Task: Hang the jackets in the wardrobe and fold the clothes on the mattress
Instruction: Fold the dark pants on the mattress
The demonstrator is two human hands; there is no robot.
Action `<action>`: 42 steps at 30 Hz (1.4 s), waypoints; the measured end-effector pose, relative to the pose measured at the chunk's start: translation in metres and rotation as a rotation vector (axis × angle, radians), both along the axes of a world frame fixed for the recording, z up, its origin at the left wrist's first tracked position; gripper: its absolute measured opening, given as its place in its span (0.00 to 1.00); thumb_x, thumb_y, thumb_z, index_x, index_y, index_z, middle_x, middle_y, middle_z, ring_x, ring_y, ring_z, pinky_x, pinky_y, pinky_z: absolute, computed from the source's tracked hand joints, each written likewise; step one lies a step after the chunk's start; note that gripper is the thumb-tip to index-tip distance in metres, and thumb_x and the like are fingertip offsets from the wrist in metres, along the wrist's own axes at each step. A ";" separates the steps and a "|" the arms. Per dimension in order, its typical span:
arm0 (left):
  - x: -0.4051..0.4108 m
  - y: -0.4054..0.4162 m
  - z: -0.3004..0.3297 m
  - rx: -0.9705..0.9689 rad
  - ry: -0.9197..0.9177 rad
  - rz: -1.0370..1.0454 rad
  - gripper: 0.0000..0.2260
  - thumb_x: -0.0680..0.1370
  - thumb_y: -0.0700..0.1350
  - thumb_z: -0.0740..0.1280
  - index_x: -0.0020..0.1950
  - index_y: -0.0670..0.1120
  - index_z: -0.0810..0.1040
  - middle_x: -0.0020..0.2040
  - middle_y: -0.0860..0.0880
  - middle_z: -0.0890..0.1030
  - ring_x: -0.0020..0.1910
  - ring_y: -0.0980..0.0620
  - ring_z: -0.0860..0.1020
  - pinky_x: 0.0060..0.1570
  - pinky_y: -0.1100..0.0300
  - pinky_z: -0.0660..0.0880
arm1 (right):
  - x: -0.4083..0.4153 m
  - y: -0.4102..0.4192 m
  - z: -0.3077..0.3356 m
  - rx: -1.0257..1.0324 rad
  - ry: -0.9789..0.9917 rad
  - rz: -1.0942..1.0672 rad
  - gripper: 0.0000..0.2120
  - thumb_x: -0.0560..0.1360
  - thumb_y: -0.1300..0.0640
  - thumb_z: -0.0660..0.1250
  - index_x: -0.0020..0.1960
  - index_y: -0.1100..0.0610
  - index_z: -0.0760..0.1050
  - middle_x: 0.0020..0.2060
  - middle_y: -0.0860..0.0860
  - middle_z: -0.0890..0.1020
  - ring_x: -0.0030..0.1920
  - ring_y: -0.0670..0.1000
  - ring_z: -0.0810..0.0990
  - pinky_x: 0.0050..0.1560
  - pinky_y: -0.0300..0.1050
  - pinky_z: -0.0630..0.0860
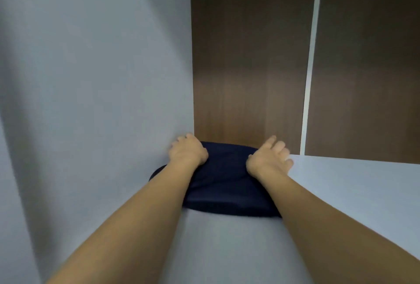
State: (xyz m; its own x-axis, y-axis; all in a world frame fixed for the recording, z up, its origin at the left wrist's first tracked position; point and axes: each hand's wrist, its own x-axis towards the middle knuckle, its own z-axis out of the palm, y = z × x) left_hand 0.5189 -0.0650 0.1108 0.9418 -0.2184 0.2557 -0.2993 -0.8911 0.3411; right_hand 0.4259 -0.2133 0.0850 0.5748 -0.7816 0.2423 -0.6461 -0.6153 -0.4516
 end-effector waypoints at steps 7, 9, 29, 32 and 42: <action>-0.014 0.005 -0.012 0.421 0.126 -0.307 0.26 0.84 0.56 0.45 0.82 0.50 0.48 0.82 0.50 0.45 0.80 0.47 0.43 0.77 0.45 0.41 | 0.014 0.000 -0.007 0.003 0.297 0.414 0.30 0.83 0.44 0.44 0.80 0.58 0.46 0.80 0.53 0.50 0.79 0.54 0.50 0.77 0.56 0.44; -0.010 0.008 -0.018 0.390 0.148 -0.301 0.27 0.84 0.59 0.44 0.81 0.52 0.45 0.81 0.52 0.43 0.80 0.48 0.42 0.77 0.46 0.41 | 0.019 -0.002 -0.009 0.007 0.301 0.400 0.30 0.83 0.44 0.44 0.80 0.57 0.44 0.80 0.53 0.49 0.79 0.55 0.50 0.77 0.56 0.44; 0.063 -0.026 -0.024 0.307 0.193 -0.344 0.28 0.84 0.61 0.45 0.81 0.53 0.44 0.81 0.54 0.40 0.79 0.51 0.39 0.77 0.48 0.41 | 0.088 -0.032 -0.015 -0.026 0.307 0.451 0.29 0.84 0.45 0.44 0.80 0.54 0.40 0.80 0.50 0.42 0.79 0.54 0.44 0.78 0.55 0.43; 0.063 -0.026 -0.024 0.314 0.185 -0.344 0.28 0.84 0.61 0.45 0.81 0.53 0.44 0.81 0.53 0.40 0.79 0.51 0.39 0.77 0.48 0.41 | 0.087 -0.031 -0.015 -0.021 0.305 0.452 0.29 0.84 0.45 0.44 0.80 0.54 0.40 0.80 0.50 0.42 0.79 0.54 0.44 0.78 0.55 0.43; 0.065 -0.028 -0.024 0.330 0.170 -0.336 0.28 0.84 0.61 0.45 0.81 0.53 0.44 0.81 0.53 0.41 0.80 0.50 0.40 0.77 0.48 0.41 | 0.088 -0.032 -0.012 -0.010 0.309 0.450 0.29 0.84 0.45 0.44 0.80 0.54 0.40 0.80 0.50 0.42 0.79 0.53 0.45 0.78 0.55 0.42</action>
State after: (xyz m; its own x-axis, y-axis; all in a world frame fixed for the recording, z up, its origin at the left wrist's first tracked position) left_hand 0.5841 -0.0928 0.0871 0.8278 -0.5603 -0.0290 -0.5531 -0.8235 0.1260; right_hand 0.5139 -0.2454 0.0725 0.8975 -0.4408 0.0158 -0.4199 -0.8649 -0.2752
